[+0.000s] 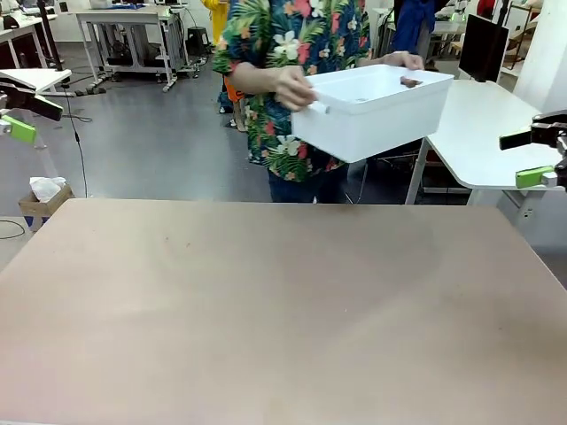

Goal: Stack the cups and store them in the basket.
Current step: Place the stack of Reusable plastic cups into the Pantry Basket.

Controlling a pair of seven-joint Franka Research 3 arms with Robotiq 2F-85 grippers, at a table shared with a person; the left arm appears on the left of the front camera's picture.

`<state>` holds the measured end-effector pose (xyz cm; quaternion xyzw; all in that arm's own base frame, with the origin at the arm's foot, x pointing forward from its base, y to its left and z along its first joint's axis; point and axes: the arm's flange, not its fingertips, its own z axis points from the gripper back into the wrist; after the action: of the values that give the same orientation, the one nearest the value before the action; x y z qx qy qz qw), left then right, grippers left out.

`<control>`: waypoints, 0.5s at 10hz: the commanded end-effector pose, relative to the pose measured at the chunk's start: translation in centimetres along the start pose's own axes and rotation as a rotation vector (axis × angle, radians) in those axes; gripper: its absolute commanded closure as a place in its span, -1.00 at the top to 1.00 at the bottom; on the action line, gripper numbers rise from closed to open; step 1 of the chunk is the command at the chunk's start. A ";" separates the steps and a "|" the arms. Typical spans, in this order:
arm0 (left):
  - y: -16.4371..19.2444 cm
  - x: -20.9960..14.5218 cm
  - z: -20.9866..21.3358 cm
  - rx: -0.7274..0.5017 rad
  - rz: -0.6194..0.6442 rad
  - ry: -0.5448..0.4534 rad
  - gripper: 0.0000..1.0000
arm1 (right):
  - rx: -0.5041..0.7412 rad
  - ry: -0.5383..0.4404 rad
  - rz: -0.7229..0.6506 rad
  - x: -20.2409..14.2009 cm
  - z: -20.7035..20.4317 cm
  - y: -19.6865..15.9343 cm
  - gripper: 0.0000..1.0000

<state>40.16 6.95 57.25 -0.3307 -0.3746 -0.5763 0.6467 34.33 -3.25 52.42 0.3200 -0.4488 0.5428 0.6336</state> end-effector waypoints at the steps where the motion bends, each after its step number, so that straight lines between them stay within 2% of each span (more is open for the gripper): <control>1: -0.2 0.3 -0.1 -0.003 0.005 -0.007 1.00 | -0.002 -0.012 -0.015 0.5 0.1 0.1 1.00; 5: -0.2 0.3 -0.1 -0.003 0.005 -0.007 1.00 | -0.002 -0.012 -0.015 0.5 0.1 0.1 1.00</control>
<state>40.16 6.95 57.25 -0.3307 -0.3746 -0.5763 0.6467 34.33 -3.25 52.42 0.3200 -0.4488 0.5428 0.6336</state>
